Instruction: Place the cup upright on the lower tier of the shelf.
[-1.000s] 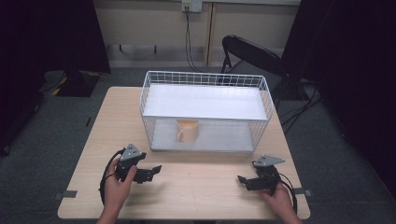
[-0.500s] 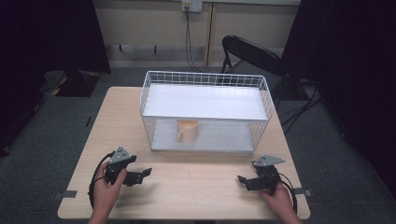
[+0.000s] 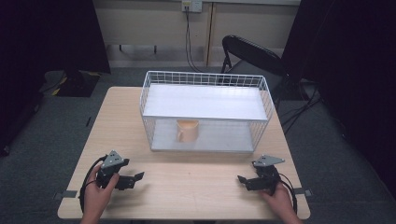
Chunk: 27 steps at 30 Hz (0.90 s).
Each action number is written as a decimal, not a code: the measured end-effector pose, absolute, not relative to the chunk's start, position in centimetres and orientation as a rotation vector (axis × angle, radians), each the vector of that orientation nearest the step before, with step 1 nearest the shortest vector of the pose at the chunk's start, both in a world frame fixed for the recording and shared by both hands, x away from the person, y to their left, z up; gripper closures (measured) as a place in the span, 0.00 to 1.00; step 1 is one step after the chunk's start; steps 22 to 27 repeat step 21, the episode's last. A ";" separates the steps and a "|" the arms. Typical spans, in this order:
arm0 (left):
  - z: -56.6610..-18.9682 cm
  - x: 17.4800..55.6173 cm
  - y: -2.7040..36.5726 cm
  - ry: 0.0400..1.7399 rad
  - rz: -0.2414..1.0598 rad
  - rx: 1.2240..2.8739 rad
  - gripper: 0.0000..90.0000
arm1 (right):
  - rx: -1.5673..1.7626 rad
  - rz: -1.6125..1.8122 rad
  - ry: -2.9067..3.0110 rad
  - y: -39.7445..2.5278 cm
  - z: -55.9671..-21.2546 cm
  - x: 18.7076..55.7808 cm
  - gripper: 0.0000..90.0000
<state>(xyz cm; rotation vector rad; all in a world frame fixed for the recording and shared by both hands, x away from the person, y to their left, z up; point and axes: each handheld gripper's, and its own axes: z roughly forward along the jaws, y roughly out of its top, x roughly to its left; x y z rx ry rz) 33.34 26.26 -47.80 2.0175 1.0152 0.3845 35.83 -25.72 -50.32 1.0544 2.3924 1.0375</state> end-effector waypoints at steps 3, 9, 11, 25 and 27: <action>-48.0 33.2 26.5 1.026 0.397 2.026 0.18 | 1.056 1.037 2.393 -25.7 -50.3 35.8 0.13; -48.4 32.9 27.1 1.039 0.419 2.045 0.18 | 1.054 1.037 2.392 -25.7 -50.3 35.8 0.13; -48.6 32.7 27.4 1.045 0.420 2.052 0.18 | 1.054 1.038 2.392 -25.7 -50.3 35.8 0.13; -49.2 32.3 27.8 1.060 0.454 2.093 0.19 | 1.054 1.038 2.392 -25.7 -50.3 35.8 0.13; -49.2 32.3 27.8 1.060 0.454 2.093 0.19 | 1.054 1.038 2.392 -25.7 -50.3 35.8 0.13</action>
